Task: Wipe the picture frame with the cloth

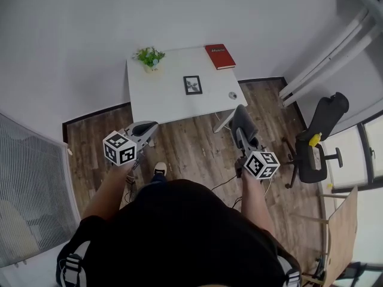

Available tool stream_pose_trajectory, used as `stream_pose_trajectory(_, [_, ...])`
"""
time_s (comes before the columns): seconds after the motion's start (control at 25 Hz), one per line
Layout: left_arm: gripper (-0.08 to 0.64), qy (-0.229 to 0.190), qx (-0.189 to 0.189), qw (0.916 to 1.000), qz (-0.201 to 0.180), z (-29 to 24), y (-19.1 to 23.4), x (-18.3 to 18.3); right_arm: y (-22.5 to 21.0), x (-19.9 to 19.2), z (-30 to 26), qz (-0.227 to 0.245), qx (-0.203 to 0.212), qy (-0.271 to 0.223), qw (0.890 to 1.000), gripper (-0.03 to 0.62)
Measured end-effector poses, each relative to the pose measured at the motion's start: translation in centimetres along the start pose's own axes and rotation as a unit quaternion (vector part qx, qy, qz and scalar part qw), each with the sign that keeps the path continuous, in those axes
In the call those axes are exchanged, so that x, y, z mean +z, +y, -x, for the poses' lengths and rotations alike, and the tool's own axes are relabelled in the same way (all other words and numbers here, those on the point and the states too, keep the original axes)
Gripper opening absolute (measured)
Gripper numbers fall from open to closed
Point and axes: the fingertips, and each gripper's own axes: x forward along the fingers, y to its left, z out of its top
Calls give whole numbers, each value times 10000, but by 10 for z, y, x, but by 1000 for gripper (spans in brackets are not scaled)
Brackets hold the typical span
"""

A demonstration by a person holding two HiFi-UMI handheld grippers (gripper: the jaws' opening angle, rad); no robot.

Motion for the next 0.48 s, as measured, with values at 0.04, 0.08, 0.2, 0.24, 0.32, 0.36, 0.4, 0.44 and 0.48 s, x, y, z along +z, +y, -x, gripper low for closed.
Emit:
stream_pose_trajectory(0.04, [11,14,-14,10000,1,-2,6,2,1,1,-6,1,-4,4,10000,44])
stream_pose_trajectory(0.08, [11,27,-28,10000,3,-4,12,3,1,1,-11,-1,-10,10,10000,44])
stream_pose_trajectory(0.2, [11,48,-79,10000,17,-10,30,8,2,2,-29,-17,-51,36,10000,44])
stream_pose_trajectory(0.24, [11,50,-99,9999,20,-12,36,10,2,2,-34,-22,-69,44,10000,44])
stream_pose_trajectory(0.32, [11,55,-145,9999,20,-16,48,13,2,4,-44,-26,-102,47,9999,44])
stream_pose_trajectory(0.36, [11,60,-169,9998,18,-18,53,15,2,5,-48,-25,-121,47,9999,44])
stream_pose_trajectory(0.4, [11,67,-189,9998,14,-21,59,17,2,7,-53,-21,-140,47,9999,44])
stream_pose_trajectory(0.44, [11,74,-205,9998,10,-23,65,19,1,8,-57,-14,-156,49,9999,44])
stream_pose_trajectory(0.48, [11,78,-220,9997,7,-26,70,21,1,10,-62,-5,-171,51,9998,44])
